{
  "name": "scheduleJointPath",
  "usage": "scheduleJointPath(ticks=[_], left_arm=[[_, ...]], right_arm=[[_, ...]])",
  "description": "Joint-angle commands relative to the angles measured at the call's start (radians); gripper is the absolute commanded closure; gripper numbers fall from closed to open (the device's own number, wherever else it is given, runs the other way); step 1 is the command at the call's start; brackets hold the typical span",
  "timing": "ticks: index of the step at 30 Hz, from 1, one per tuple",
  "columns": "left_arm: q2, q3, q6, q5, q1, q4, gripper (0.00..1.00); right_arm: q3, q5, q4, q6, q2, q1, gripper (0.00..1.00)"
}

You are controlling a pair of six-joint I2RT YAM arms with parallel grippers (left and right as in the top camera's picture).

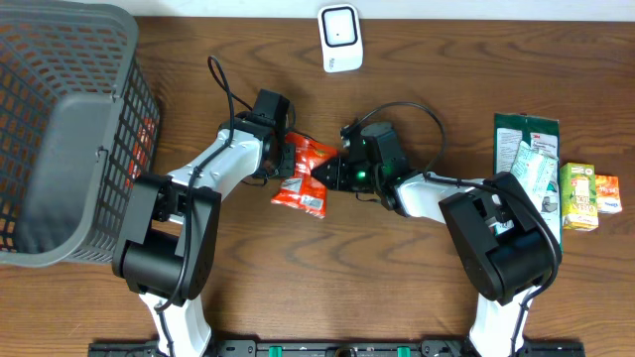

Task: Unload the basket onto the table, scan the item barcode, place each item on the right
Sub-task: 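Release the left gripper and lift the snack bag with the right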

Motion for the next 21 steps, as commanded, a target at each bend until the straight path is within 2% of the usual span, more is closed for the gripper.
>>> scheduleJointPath(ticks=[1, 2, 5, 8, 17, 18, 21], left_arm=[[0.019, -0.009, 0.019, 0.003, -0.003, 0.008, 0.69], [0.019, -0.009, 0.019, 0.008, -0.003, 0.008, 0.69], [0.019, -0.01, 0.019, 0.011, -0.003, 0.008, 0.69], [0.019, -0.01, 0.019, 0.012, -0.003, 0.003, 0.69], [0.019, -0.018, 0.019, 0.011, -0.003, -0.01, 0.69], [0.019, -0.018, 0.019, 0.011, -0.003, -0.01, 0.69], [0.019, -0.018, 0.019, 0.011, -0.003, -0.01, 0.69]], right_arm=[[-0.013, -0.116, -0.054, 0.005, 0.016, 0.021, 0.64], [-0.013, -0.107, -0.056, -0.005, 0.016, 0.022, 0.54], [-0.013, 0.022, -0.052, -0.006, 0.016, 0.021, 0.37], [-0.013, 0.139, -0.048, -0.006, 0.016, 0.021, 0.37], [-0.013, 0.158, -0.037, 0.005, 0.016, 0.053, 0.59], [-0.013, 0.163, -0.036, 0.005, 0.016, 0.056, 0.63], [-0.013, 0.164, -0.025, 0.004, 0.016, 0.056, 0.85]])
